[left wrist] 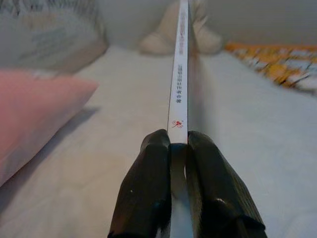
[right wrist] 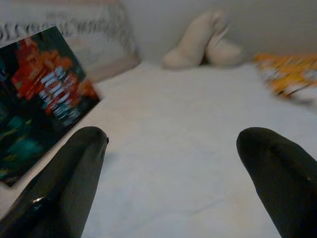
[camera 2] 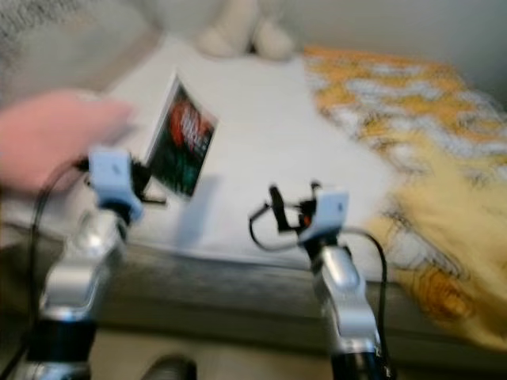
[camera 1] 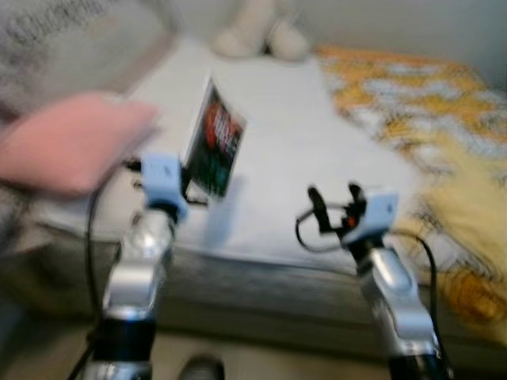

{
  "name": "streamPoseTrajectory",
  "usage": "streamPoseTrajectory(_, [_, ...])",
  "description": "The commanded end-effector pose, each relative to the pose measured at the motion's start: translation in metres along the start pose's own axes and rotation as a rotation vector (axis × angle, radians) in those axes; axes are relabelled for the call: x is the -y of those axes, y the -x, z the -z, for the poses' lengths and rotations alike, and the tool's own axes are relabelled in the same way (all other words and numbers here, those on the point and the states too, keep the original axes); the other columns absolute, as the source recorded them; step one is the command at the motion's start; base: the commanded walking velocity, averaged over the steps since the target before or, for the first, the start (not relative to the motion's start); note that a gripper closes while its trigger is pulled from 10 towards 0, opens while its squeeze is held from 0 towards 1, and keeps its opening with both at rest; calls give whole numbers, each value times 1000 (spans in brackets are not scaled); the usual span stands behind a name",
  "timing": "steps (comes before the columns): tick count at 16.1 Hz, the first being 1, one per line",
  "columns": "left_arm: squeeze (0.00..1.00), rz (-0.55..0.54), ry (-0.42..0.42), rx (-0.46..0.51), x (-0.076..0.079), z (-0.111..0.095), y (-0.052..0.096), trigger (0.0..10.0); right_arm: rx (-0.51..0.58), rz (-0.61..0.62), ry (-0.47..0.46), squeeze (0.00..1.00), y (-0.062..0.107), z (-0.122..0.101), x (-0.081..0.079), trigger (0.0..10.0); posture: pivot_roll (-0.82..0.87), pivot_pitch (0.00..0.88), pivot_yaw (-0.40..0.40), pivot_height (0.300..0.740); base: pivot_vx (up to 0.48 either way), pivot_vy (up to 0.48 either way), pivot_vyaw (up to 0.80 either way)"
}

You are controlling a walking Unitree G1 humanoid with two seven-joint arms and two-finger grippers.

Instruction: Clean up the room

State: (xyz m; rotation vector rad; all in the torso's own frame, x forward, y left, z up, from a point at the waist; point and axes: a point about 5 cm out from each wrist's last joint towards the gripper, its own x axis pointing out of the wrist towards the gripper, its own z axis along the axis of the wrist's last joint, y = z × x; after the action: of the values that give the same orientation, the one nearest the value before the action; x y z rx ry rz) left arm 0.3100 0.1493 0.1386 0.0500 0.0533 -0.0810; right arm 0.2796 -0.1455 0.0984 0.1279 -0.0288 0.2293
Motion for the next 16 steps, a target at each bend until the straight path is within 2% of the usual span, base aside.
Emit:
streamPoseTrajectory(1, [0,-25,-18,65,-4,-17,-5,10000,15,-17,6,0,-3,-5,-3,10000,50,0,-28,710,0,480,0])
streamPoseTrajectory(3, [0,-41,-41,58,-4,-17,-6,10000,12,-21,7,0,-2,-4,-3,10000,49,0,-28,710,0,0,0])
streamPoseTrajectory(13, [0,-10,-30,69,1,-18,-6,10000,10,-20,8,0,0,-4,-3,10000,39,0,-26,710,0,0,0])
streamPoseTrajectory(16, [0,3,-19,59,1,-17,-7,10000,8,-22,9,0,0,-3,-2,10000,39,0,-24,710,0,480,0])
